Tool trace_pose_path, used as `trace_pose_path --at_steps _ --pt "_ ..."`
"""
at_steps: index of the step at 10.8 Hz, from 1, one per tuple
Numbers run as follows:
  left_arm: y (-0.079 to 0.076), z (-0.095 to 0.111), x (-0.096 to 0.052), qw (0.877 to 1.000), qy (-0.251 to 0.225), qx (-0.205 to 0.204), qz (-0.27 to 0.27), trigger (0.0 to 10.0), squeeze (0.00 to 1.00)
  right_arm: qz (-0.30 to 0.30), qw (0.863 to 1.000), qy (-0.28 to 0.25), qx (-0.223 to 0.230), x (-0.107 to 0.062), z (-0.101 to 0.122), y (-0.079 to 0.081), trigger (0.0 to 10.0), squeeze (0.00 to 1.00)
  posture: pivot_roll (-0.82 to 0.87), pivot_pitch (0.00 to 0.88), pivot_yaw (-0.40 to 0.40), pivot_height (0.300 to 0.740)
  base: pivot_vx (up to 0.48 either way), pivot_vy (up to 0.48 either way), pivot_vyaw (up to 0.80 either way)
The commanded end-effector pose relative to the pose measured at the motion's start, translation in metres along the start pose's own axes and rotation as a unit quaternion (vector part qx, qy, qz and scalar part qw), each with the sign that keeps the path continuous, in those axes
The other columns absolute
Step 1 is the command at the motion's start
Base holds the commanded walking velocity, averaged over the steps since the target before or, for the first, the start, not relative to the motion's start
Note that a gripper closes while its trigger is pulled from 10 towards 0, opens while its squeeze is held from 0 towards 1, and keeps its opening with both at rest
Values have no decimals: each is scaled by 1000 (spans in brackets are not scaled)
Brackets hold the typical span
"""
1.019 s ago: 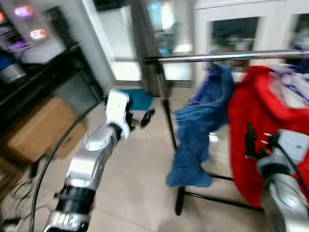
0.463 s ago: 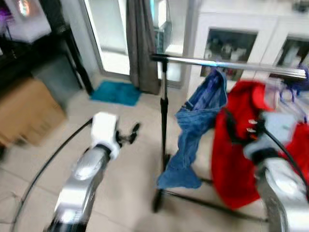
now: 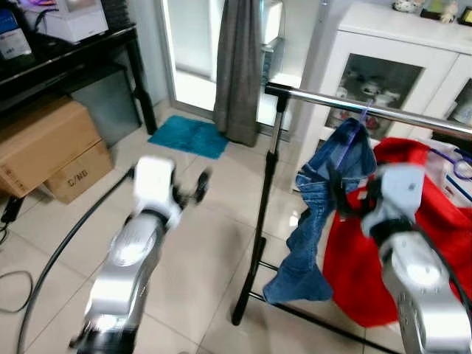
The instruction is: Hang hanger
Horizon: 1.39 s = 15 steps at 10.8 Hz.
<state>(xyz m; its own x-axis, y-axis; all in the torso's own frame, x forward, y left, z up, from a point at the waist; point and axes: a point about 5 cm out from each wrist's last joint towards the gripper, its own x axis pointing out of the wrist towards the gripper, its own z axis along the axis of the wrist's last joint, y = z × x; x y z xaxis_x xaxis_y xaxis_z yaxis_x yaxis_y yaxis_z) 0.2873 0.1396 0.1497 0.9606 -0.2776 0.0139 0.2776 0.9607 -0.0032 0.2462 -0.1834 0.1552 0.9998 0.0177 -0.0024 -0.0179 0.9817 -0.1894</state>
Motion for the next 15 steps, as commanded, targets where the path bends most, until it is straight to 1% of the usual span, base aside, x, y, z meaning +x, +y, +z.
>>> trace_pose_path --at_steps 1,2,3,4,5,6,7,8,9,10,11,12,13,15 --pt "-1 1 3 1000 -7 -4 -8 10000 1000 -37 999 -4 -32 -2 3 -6 10000 1000 -208 0 10 740 0 0 0" --pt "1 0 4 1000 -12 -5 -9 10000 1000 -68 997 25 -35 -3 -2 -6 10000 1000 -224 0 7 740 0 0 0" --pt "-2 0 2 1000 -13 24 -13 10000 784 -31 999 -2 23 -5 6 0 10000 1000 -189 0 -27 740 0 0 0" --pt "-5 0 1 999 -14 27 -14 10000 325 -25 998 -12 62 -3 7 3 10000 1000 -166 0 -42 740 0 0 0" --pt "-7 -2 -3 999 -12 33 -2 10000 0 -11 997 -4 79 6 4 13 10000 1000 -144 0 -42 740 0 0 0" --pt "-11 -5 -3 1000 -5 25 5 10000 0 5 995 -6 95 13 3 20 10000 0 -129 0 -41 740 0 0 0" --pt "-13 -6 -2 1000 -2 21 -1 10000 0 5 994 -7 106 16 4 21 10000 0 -125 0 -44 740 0 -428 0" --pt "-12 -7 -2 999 1 36 -3 10000 0 -3 998 -9 59 21 4 24 10000 0 -128 0 -42 740 0 -480 0" --pt "-7 -9 -1 999 4 43 -3 10000 0 13 998 -24 60 26 9 32 10000 0 -162 0 -17 740 0 -480 0" --pt "-6 -9 1 999 6 46 -8 10000 0 2 998 -41 55 28 14 33 10000 0 -172 0 -8 740 0 -480 0" --pt "-7 -10 2 999 6 49 -13 10000 0 -14 997 -39 68 28 14 31 10000 0 -178 0 0 740 0 -480 0" --pt "-9 -10 4 999 5 48 -16 10000 0 -22 997 -20 73 24 7 27 10000 0 -185 0 13 740 0 -480 0" --pt "-11 -10 5 999 4 50 -20 10000 0 11 996 -13 86 20 4 28 10000 0 -183 0 15 740 0 -480 0" --pt "-9 -9 2 998 4 56 -20 10000 0 22 994 -20 106 14 4 24 10000 0 -124 0 -2 740 0 -480 0"
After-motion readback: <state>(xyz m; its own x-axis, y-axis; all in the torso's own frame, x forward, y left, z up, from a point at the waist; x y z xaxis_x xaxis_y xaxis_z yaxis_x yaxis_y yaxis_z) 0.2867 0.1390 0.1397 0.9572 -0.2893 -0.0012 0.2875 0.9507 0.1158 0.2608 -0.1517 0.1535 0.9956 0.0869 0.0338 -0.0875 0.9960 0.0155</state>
